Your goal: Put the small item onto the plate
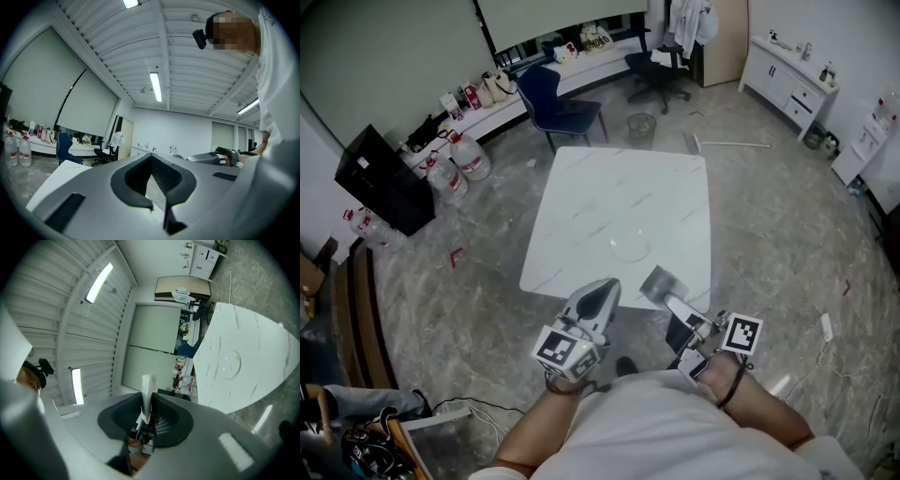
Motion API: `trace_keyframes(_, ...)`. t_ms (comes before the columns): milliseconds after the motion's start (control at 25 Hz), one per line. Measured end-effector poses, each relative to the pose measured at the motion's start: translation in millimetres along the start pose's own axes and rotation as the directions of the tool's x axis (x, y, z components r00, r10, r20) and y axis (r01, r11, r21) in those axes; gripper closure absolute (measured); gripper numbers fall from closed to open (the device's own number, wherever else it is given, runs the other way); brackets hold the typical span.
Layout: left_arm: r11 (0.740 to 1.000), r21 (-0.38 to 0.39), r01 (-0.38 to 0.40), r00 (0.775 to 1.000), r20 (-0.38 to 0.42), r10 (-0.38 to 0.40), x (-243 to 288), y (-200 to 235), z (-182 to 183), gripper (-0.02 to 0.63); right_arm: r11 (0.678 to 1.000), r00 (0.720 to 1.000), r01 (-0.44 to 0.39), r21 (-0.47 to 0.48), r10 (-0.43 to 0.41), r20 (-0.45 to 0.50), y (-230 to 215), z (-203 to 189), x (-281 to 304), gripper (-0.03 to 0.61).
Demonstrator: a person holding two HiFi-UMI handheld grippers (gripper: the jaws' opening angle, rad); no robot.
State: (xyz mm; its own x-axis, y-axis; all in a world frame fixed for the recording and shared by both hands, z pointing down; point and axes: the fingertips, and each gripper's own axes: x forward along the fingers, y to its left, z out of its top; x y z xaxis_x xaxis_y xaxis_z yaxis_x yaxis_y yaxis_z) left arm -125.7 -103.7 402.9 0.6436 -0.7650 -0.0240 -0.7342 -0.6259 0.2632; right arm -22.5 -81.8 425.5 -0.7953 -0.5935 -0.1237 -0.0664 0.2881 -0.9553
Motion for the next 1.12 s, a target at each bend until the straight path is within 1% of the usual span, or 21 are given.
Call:
trace_keyframes(120,1.000,0.000,-0.008,1.000,-0.003,0.008,11.1,13.7,0.5,0.607,1.000,1.000,0.009,0.004,-0.009,-0.011,-11.6,10.6,11.1,0.508)
trace_keyframes(240,1.000,-0.001,-0.030,0.999,-0.014,0.030,25.8,28.9,-1.5,0.607,0.999,0.999,0.022,0.031,-0.022,-0.026,-31.1,23.9,21.8,0.508)
trace_keyframes(400,0.998,0.006,-0.062,0.998,-0.021,0.062,50.5,54.8,-4.3,0.607,0.998,0.998,0.027,0.057,-0.024,-0.053,-56.3,51.4,46.4,0.508)
trace_keyframes(640,0.989,-0.022,-0.143,0.989,-0.043,0.142,104.7,103.6,-8.8,0.607,0.998,0.992,-0.007,0.059,0.015,-0.129,-86.0,103.6,90.2,0.508)
trace_keyframes(840,0.983,-0.024,-0.182,0.983,-0.041,0.181,144.2,129.4,-15.3,0.607,0.998,0.984,-0.011,0.069,0.023,-0.179,-110.1,136.4,114.0,0.508)
trace_keyframes(960,0.980,-0.029,-0.195,0.980,-0.050,0.193,160.2,140.5,-16.4,0.607,0.997,0.980,0.012,0.080,0.004,-0.198,-123.5,145.1,121.2,0.508)
trace_keyframes(1120,0.981,-0.016,-0.194,0.979,-0.066,0.192,175.3,160.1,-26.3,0.607,0.995,0.978,0.051,0.089,-0.032,-0.206,-153.5,152.4,132.8,0.508)
